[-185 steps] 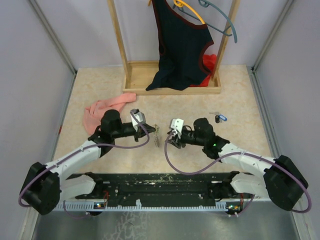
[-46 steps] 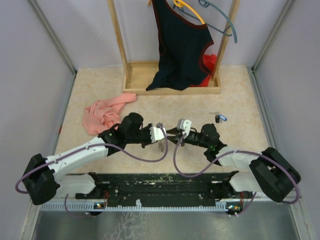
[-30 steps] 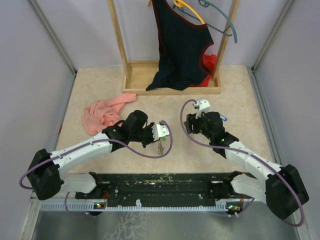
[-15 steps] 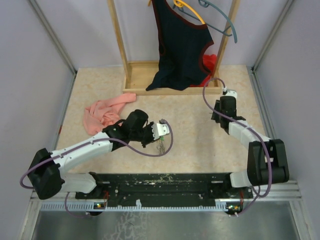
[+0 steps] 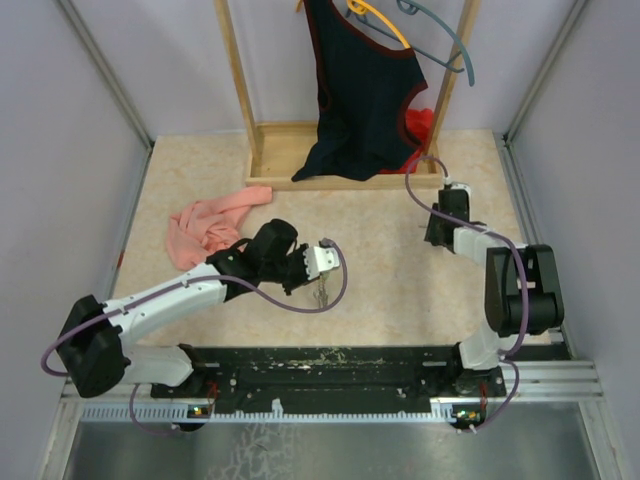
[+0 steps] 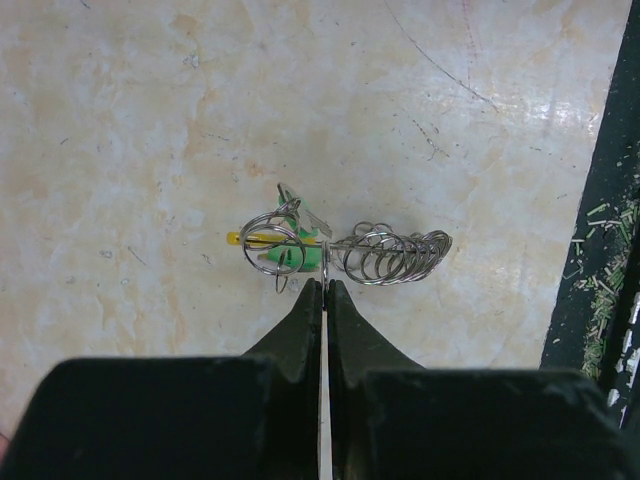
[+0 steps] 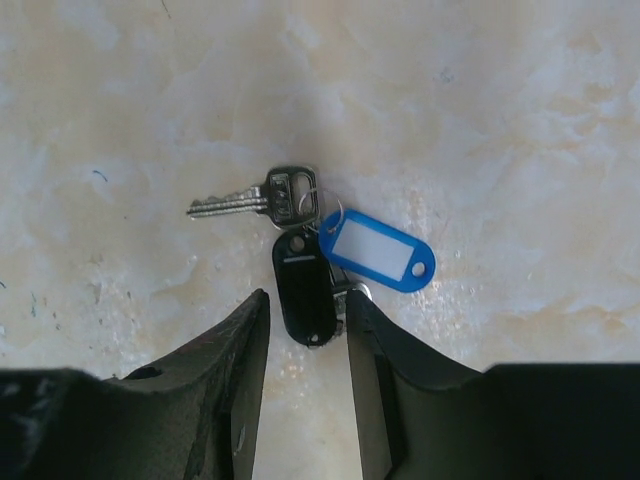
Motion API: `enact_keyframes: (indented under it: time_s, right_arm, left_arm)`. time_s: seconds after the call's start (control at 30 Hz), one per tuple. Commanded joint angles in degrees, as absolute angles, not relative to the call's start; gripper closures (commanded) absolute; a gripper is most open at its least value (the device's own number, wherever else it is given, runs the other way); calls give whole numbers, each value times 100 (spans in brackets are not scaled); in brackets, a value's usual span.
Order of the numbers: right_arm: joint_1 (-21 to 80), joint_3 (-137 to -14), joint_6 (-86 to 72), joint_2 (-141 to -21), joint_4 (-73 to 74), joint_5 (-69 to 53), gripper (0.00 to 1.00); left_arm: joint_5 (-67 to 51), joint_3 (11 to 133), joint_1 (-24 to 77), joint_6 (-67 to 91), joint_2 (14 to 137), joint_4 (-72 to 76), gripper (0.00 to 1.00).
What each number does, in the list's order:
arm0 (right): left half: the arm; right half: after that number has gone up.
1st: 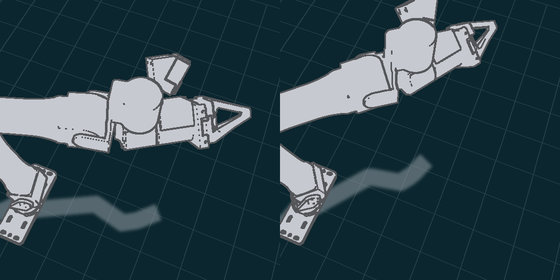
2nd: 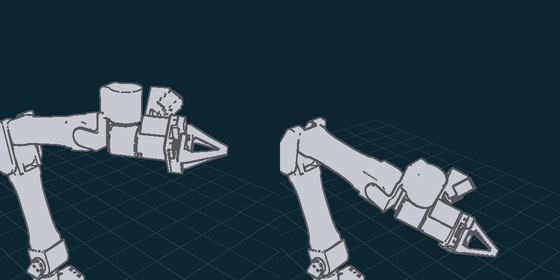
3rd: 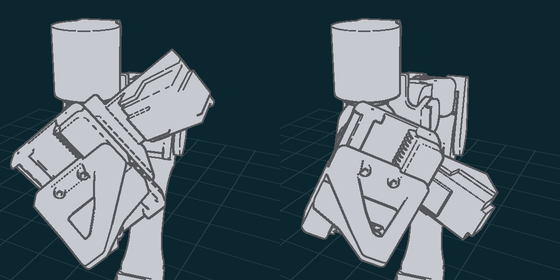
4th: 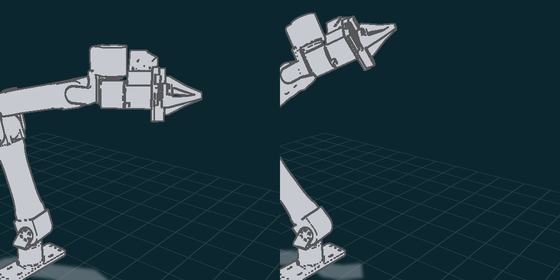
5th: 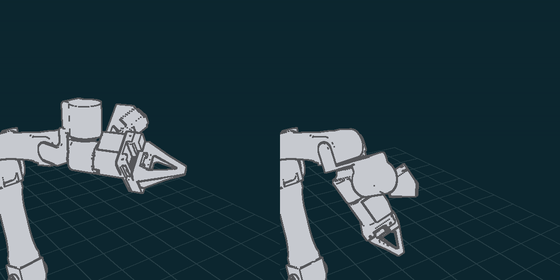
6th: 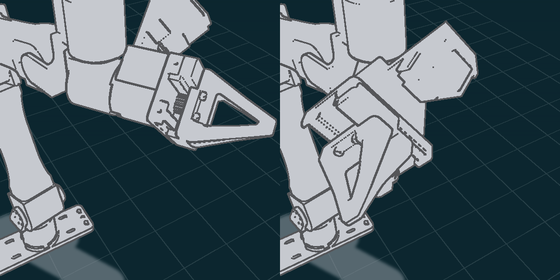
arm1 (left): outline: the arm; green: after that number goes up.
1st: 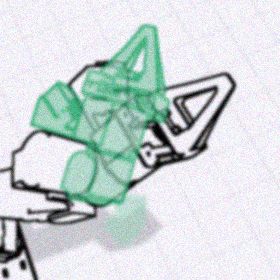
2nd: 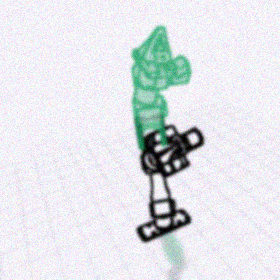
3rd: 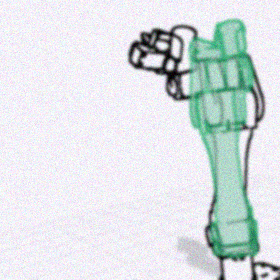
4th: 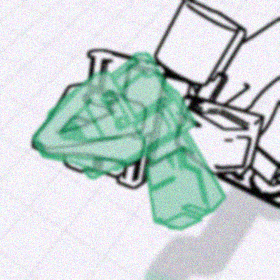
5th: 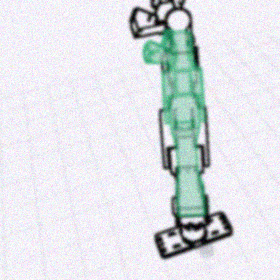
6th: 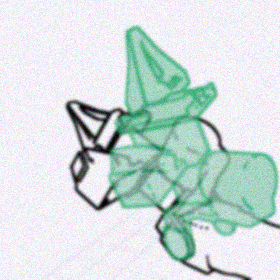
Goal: Put the keys on the keyring
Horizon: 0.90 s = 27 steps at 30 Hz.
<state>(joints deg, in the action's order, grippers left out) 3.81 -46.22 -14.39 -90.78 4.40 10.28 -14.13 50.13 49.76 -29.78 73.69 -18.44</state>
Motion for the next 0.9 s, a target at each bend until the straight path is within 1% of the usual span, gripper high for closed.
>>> enact_keyframes:
  time_s: [0.0,0.17,0.4,0.53,0.7,0.77,0.87]
  right_arm:
    - [334,-5120,-1223,-9332,324,922,64]
    - [334,-5300,-1210,-9699,626,767,70]
    - [429,-5129,-1397,-9613,1177,239,77]
    - [924,-4960,-1584,-9415,1454,126,77]
    - [1419,-4597,-1866,-8900,1327,82,77]
    - [1424,-4554,-1871,-8695,1254,445,74]
    - [1369,-4818,-1542,-8618,1440,948,67]
  left_arm:
    - [-1412,5186,4960,-2952,7451,-1934,99]
    - [-1423,5216,4962,-2952,7521,-1951,99]
    - [-1490,5236,4966,-2953,7539,-1957,99]
    - [-1500,5247,4970,-2953,7550,-1986,99]
    - [-1507,5238,4966,-2952,7524,-1986,99]
    - [-1534,5238,4973,-2945,7523,-1982,99]
    - [-1540,5239,4968,-2950,7524,-1986,99]
